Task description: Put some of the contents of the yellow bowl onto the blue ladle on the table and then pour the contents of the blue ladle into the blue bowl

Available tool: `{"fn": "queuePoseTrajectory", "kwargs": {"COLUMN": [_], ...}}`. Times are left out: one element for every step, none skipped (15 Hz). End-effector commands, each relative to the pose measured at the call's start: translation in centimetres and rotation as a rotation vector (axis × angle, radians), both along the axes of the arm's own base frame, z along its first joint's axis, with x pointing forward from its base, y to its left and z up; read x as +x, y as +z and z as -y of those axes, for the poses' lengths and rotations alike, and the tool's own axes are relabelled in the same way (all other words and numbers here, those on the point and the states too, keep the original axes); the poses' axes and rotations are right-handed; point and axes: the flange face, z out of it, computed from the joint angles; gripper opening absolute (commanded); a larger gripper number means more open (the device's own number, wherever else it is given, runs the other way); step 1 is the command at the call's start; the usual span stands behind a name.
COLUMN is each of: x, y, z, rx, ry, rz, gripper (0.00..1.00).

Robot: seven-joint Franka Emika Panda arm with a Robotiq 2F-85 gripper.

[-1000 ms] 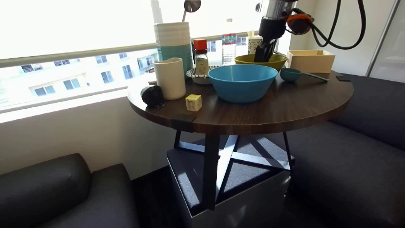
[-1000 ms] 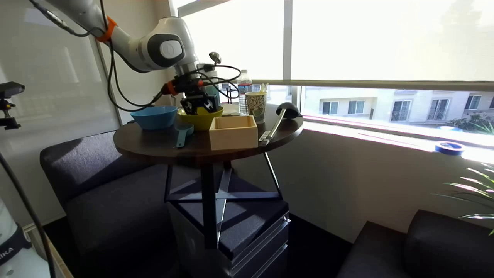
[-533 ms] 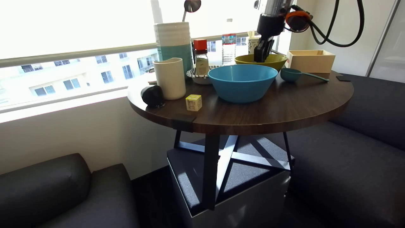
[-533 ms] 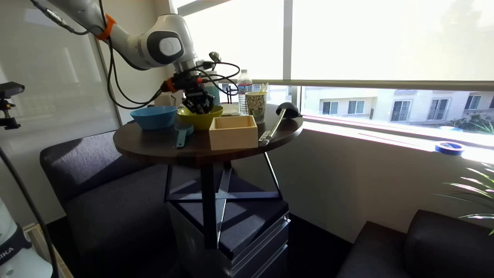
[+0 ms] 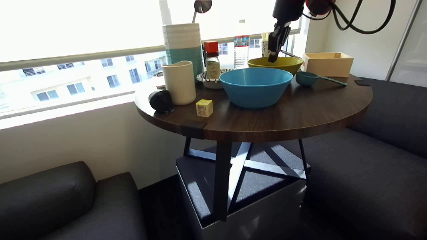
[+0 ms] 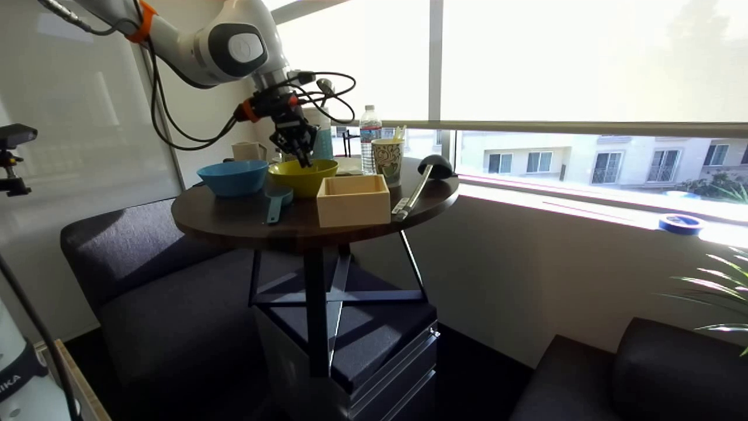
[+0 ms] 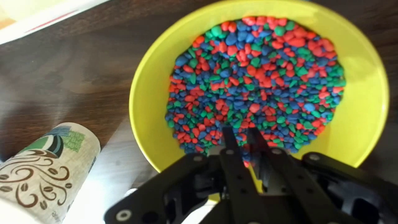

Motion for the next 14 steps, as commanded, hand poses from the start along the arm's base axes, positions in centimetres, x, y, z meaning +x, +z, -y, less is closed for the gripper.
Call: {"fn": "queuePoseTrajectory", "kwargs": {"x": [-1.5, -1.9, -2.3, -2.9, -3.6, -4.4, -5.2, -6.1, -6.9, -7.6, -8.4, -8.9, -9.4, -9.7], "y": [2.3, 2.8, 3.1, 3.5, 3.7, 4.1, 4.3, 4.6, 4.9, 5.1, 5.1, 5.2, 5.1, 4.9], "z": [-0.1, -0.1, 0.0, 0.0, 0.1, 0.2, 0.3, 0.3, 0.5, 0.6, 0.8, 1.0, 1.2, 1.4], "rx": [-0.002, -0.004, -0.003, 0.004, 0.004, -0.002, -0.001, 0.008, 0.014, 0.016, 0.022, 0.028, 0.038, 0.047], "ry": [-0.018, -0.022, -0.025, -0.027, -0.03, -0.029, -0.022, -0.016, -0.019, -0.018, -0.018, -0.017, -0.016, -0.015], "rz": [0.006, 0.004, -0.001, -0.013, -0.026, -0.044, -0.065, -0.084, -0.1, -0.113, -0.126, -0.134, -0.142, -0.148], "gripper": [0.04, 0.04, 0.04, 0.04, 0.04, 0.04, 0.04, 0.04, 0.04, 0.04, 0.04, 0.04, 0.04, 0.04]}}
